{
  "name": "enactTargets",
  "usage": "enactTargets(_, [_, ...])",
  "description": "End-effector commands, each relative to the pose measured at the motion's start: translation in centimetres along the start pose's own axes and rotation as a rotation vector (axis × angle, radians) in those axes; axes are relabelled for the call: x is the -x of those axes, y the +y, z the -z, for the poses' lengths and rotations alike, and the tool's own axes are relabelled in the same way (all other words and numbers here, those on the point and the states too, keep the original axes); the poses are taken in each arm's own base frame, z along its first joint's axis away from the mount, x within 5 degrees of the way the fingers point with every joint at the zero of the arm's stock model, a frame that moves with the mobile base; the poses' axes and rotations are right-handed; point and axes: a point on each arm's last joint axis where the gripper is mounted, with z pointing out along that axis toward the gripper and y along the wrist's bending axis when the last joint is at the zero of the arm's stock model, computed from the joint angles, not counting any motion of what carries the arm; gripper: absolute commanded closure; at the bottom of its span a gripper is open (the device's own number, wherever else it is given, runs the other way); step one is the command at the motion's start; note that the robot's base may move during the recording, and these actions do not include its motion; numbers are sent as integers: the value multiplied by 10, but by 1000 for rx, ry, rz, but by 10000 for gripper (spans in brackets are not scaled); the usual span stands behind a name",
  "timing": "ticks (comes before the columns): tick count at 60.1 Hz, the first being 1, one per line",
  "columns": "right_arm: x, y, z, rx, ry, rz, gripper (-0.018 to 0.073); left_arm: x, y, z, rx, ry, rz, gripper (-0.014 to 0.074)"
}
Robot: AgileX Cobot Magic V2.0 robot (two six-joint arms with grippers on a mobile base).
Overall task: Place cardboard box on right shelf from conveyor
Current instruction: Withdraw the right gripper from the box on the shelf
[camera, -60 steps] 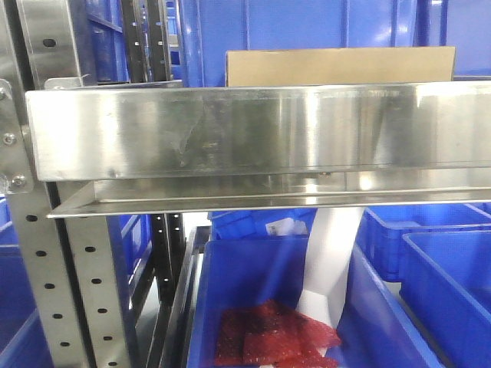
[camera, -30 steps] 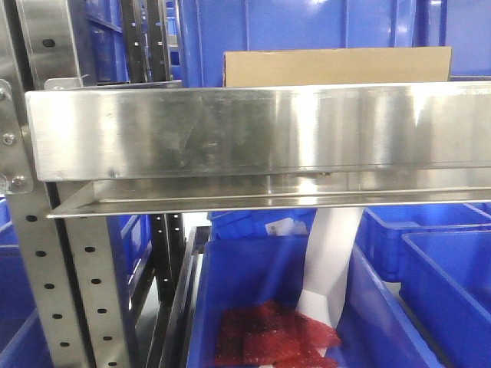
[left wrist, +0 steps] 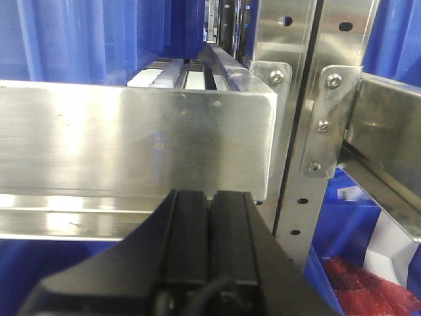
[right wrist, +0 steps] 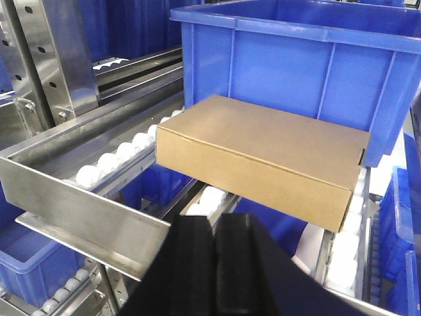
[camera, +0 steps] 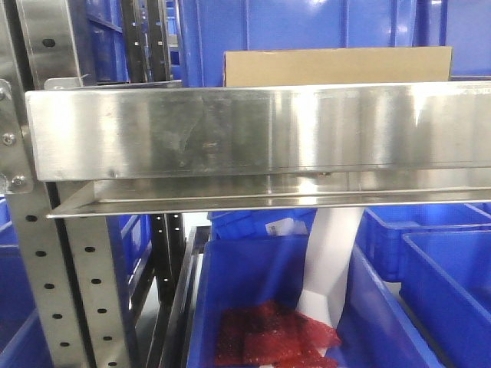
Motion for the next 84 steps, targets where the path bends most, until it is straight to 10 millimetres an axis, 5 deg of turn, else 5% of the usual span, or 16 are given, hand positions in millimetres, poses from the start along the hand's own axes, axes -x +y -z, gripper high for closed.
enactTargets(1, [16, -1, 4, -10, -121, -11, 524, 5, 0, 1, 5, -91, 5, 712])
enactTargets(16, [-2, -18, 11, -165, -137, -1, 524, 5, 0, 1, 5, -91, 5, 713])
enactTargets(35, [-79, -35, 44, -477, -322, -7, 524, 5, 0, 1, 5, -91, 5, 713])
enactTargets(44, [-119, -35, 46, -524, -324, -10, 524, 5, 0, 1, 5, -91, 5, 712])
enactTargets(59, [-157, -37, 41, -539, -364, -1, 524, 5, 0, 1, 5, -91, 5, 713])
enactTargets(84, [-161, -37, 40, -535, -332, -9, 524, 5, 0, 1, 5, -91, 5, 712])
